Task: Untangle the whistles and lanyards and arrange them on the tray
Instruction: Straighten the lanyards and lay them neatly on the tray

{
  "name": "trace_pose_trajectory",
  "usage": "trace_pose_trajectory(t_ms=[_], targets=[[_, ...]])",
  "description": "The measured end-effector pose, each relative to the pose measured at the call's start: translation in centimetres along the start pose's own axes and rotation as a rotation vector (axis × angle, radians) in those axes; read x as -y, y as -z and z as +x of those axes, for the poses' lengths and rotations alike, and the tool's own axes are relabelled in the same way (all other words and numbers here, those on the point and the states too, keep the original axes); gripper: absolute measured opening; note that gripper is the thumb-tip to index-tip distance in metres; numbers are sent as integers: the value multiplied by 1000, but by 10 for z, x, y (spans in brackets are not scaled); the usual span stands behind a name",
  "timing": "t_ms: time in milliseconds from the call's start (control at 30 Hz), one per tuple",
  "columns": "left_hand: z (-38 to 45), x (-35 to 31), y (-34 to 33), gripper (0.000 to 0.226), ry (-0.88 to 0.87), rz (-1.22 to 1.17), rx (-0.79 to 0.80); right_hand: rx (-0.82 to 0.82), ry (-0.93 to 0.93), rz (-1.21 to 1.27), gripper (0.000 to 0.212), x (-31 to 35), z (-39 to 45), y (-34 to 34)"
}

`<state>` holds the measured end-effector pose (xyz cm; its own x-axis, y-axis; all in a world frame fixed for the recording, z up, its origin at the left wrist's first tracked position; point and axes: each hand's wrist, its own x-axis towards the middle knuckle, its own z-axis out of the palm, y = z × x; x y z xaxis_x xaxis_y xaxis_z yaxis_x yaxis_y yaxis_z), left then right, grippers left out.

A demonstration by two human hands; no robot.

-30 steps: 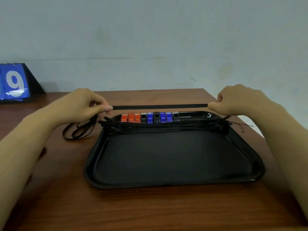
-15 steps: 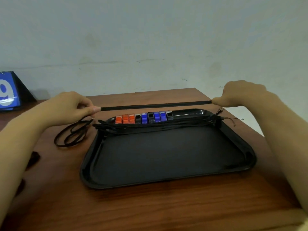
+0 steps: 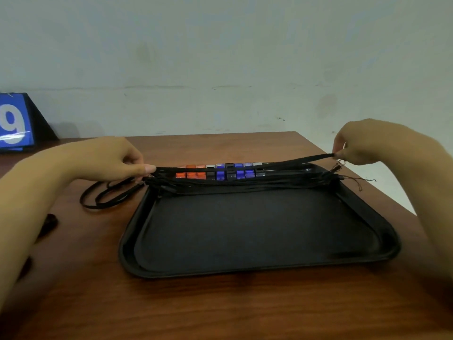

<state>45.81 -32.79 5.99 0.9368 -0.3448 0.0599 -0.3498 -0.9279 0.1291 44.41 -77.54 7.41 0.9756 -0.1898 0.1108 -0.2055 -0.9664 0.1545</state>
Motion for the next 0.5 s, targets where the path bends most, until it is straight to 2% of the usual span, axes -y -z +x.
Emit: trace_pose_trajectory(t_ms=[167, 267, 367, 500], targets=[[1, -1, -3, 52, 13, 33, -4, 46, 36, -36, 23, 8, -9, 5], [2, 3, -2, 65, 15, 26, 7, 67, 47, -25, 25, 12, -12, 2], [2, 5, -1, 82, -1, 51, 16, 39, 62, 10, 25, 13, -7, 0], [5, 7, 0, 79, 26, 71, -56, -63, 76, 70, 27, 15, -6, 1]])
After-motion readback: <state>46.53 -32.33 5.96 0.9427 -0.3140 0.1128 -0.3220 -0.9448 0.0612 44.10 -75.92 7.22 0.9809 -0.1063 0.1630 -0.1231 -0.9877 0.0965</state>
